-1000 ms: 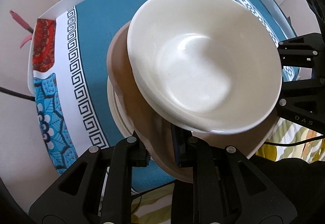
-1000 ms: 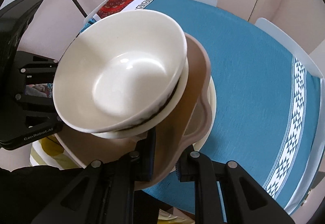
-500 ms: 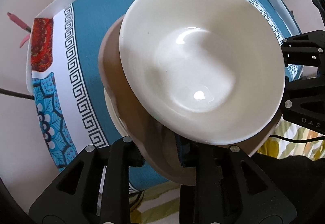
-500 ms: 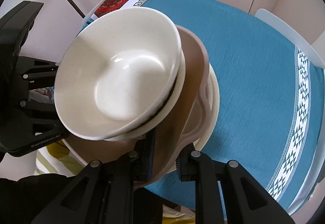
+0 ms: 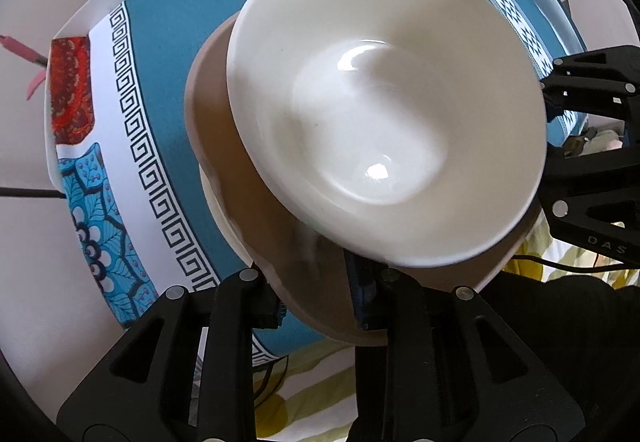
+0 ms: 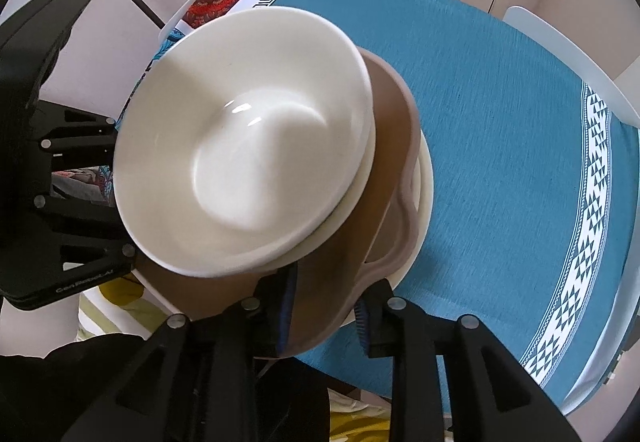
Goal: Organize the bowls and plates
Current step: 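Lift the taupe dish holding the bowls and lower it onto the plate stack, then open both grippers and pull them back from the stack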
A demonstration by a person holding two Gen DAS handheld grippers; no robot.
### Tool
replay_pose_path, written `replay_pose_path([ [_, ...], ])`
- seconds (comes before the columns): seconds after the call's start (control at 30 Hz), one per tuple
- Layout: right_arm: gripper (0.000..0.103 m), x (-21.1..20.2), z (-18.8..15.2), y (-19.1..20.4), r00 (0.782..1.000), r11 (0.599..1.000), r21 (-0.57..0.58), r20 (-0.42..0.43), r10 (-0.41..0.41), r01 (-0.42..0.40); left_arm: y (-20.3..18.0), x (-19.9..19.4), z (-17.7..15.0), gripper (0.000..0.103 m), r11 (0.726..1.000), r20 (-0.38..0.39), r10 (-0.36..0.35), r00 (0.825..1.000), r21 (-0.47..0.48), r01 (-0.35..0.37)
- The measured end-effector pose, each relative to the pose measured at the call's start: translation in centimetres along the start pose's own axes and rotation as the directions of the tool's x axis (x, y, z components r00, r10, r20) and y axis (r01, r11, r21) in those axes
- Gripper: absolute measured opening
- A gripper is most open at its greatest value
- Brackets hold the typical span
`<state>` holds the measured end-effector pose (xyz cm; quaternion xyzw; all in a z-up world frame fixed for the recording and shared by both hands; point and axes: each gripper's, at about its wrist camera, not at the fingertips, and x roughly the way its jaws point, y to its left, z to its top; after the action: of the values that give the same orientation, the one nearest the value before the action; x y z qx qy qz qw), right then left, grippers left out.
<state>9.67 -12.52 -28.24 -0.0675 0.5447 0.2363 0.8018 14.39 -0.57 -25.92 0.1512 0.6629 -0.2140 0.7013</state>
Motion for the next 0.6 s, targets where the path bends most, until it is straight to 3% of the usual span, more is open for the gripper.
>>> replay_pose_path([
  [0.1,0.025,-0.2,0.1,0.0,1.0,1.0,0.003,-0.003,-0.003,0.003,0.1,-0.6,0.0,0.027,1.0,0.002,-0.004,1.0,0.008,0.004],
  [0.23,0.026,-0.6,0.2,0.1,1.0,1.0,0.005,-0.012,-0.015,0.015,0.2,-1.8,-0.7,0.047,1.0,0.019,0.017,1.0,0.022,-0.017],
  [0.6,0.029,-3.9,-1.2,0.2,0.999,0.999,0.048,0.041,-0.007,0.005,-0.5,-6.0,-3.3,0.049,1.0,0.11,0.013,0.994,-0.026,-0.01],
])
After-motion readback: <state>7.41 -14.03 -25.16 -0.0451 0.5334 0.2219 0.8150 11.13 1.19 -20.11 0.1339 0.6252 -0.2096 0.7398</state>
